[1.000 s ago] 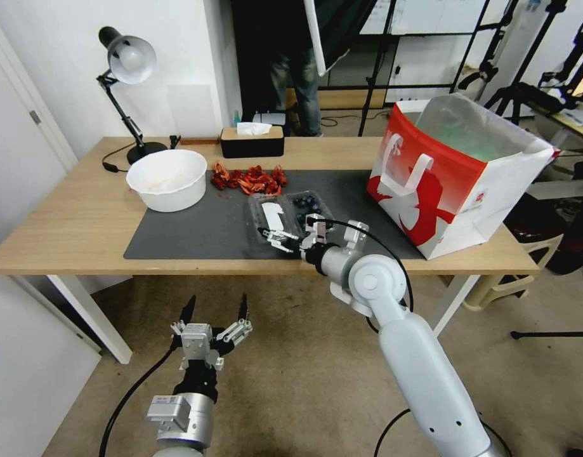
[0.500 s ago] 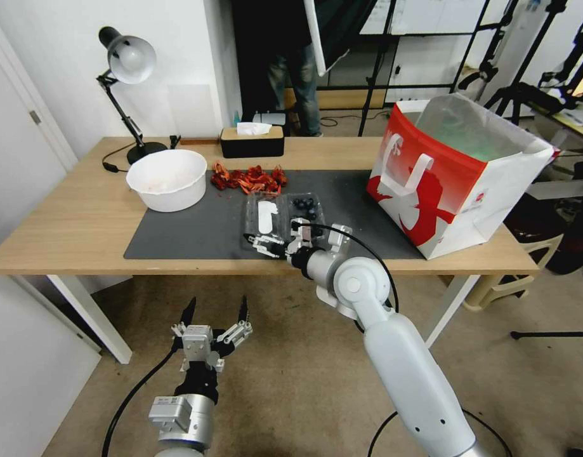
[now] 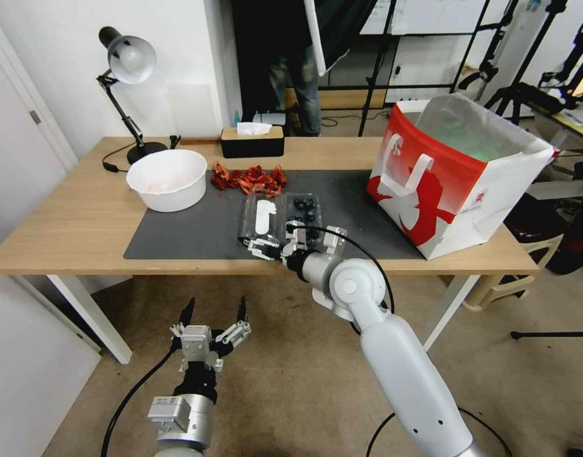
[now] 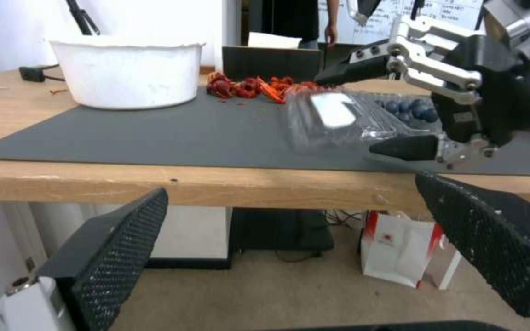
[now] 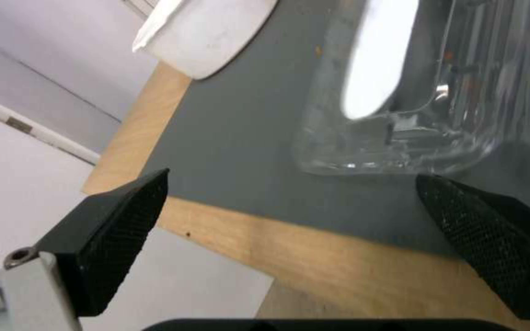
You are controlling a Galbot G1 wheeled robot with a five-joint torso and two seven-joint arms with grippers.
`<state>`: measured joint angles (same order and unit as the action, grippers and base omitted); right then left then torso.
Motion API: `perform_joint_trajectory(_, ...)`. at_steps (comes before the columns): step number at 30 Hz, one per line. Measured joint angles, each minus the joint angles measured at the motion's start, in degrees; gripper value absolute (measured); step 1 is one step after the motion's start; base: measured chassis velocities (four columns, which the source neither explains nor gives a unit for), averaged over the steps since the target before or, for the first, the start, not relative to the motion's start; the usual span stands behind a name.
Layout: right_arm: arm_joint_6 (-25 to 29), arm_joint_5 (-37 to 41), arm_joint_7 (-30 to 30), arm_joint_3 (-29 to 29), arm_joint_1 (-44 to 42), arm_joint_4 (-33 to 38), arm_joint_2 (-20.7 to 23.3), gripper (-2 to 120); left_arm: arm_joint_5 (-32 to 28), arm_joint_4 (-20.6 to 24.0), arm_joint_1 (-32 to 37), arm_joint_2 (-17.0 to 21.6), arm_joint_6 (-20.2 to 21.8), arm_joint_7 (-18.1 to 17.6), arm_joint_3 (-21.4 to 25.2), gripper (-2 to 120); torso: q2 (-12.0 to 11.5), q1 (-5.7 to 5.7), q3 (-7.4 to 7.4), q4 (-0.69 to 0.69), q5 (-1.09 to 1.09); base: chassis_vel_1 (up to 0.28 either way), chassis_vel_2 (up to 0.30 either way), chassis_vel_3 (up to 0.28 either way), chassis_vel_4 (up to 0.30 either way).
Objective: Close the takeout container lid, then place the container into the takeout bag.
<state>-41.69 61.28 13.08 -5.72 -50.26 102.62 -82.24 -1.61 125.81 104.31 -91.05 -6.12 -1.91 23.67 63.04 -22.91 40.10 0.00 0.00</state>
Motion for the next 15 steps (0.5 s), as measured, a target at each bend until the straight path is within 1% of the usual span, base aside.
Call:
perform_joint_trajectory(5,-0.07,0.69,0.42,-0.08,-0.80,1.11,0.35,100,0.10,0.00,0.08,-0.02,-0.05,0.00,-0.08,100,0.00,0.00,0.00,0.00,0.00,0.000,0.000,0.000,0.000)
perform_joint_trajectory(8,-0.09,0.79,0.49,-0.26,-1.92,2.78,0.92,100,0.17,0.05,0.18,-0.06,-0.10,-0.01,-0.13,100,0.00,0.00,0.00,0.01,0.00,0.000,0.000,0.000,0.000)
perform_joint_trajectory(9,-0.09,0.75,0.34,-0.61,-2.83,4.36,1.52,100,0.19,0.20,0.28,-0.09,-0.14,-0.02,-0.13,100,0.00,0.00,0.00,0.01,0.00,0.000,0.000,0.000,0.000)
perform_joint_trajectory(11,0.22,-0.38,-0.70,-1.18,-4.55,7.31,2.71,100,0.26,0.48,0.48,-0.12,-0.30,-0.04,-0.13,100,0.00,0.00,0.00,0.01,0.00,0.000,0.000,0.000,0.000)
perform_joint_trajectory(12,0.22,-0.38,-0.70,-1.18,-4.55,7.31,2.71,100,0.26,0.48,0.48,-0.12,-0.30,-0.04,-0.13,100,0.00,0.00,0.00,0.01,0.00,0.000,0.000,0.000,0.000)
perform_joint_trajectory(14,2.10,-4.73,-3.36,-1.71,-6.30,9.54,4.13,100,0.32,0.66,0.64,-0.15,-0.44,-0.04,-0.14,100,0.00,0.00,0.00,0.00,0.00,0.000,0.000,0.000,0.000)
perform_joint_trajectory(15,2.10,-4.73,-3.36,-1.71,-6.30,9.54,4.13,100,0.32,0.66,0.64,-0.15,-0.44,-0.04,-0.14,100,0.00,0.00,0.00,0.00,0.00,0.000,0.000,0.000,0.000)
